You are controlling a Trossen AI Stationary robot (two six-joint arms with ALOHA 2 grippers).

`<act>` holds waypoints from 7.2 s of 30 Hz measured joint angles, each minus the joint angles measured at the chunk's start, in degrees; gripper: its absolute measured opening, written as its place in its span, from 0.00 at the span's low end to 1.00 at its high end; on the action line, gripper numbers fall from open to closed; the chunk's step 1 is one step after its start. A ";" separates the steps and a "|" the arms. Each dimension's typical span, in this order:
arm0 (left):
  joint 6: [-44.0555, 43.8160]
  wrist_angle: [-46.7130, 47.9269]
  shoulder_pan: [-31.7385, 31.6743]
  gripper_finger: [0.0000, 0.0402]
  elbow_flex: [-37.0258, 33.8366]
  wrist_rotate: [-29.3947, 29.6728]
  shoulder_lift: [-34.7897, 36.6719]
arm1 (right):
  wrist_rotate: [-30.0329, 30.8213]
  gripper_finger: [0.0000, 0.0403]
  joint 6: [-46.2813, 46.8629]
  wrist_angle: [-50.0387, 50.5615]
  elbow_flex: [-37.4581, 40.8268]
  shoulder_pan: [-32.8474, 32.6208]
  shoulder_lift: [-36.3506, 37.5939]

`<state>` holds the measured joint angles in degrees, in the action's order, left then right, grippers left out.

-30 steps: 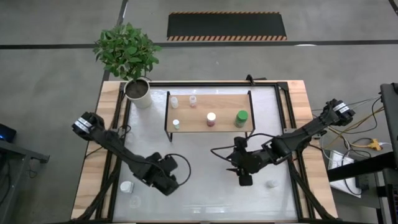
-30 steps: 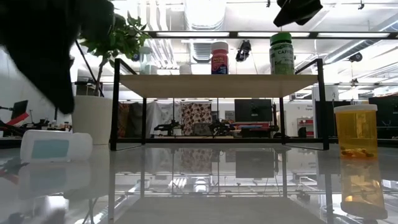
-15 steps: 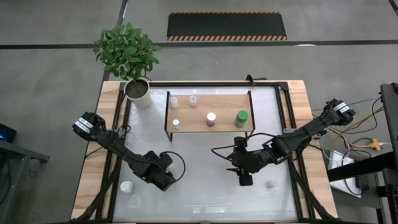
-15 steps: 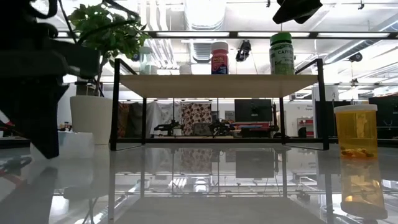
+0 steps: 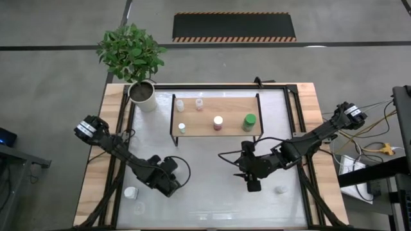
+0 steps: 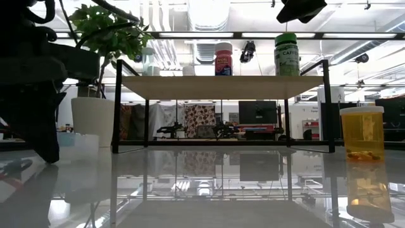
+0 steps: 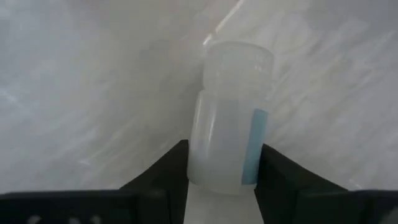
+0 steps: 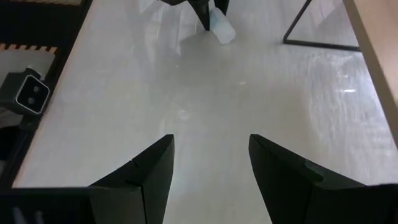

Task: Pick and place medicine bottles onto shelf by color
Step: Put the transparent pill bottle on the shelf

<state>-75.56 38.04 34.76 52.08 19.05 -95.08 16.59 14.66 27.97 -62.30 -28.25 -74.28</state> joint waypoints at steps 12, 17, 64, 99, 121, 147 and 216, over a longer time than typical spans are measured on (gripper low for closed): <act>50.39 -44.22 7.10 0.30 4.61 30.95 9.01 | -0.26 0.49 -20.20 -39.48 9.27 0.00 -0.61; 72.61 -67.55 7.21 0.30 1.90 29.89 8.44 | -4.10 0.49 -26.80 -68.91 16.22 0.00 -4.50; 76.01 -79.14 -1.77 0.31 1.46 29.22 3.57 | 8.90 0.49 -30.30 -83.49 9.11 1.46 -15.41; 77.89 -64.56 0.00 0.66 1.29 29.40 10.06 | 10.29 0.34 -17.46 -48.70 0.18 2.53 -5.28; 78.94 -62.12 0.20 0.66 -1.59 29.25 13.06 | -13.54 0.34 7.39 -27.41 -29.71 20.51 0.04; 89.47 -66.08 0.09 0.66 -1.04 30.37 16.55 | -22.06 0.34 -11.67 -4.90 -46.26 24.44 -6.38; 92.38 -92.21 -16.07 0.66 -0.96 -1.68 10.88 | -16.45 0.34 -25.28 -33.85 -2.71 13.78 10.38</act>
<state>16.82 -54.16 18.69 51.12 17.37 -84.20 0.14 -10.62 -5.89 -65.01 -14.47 -63.90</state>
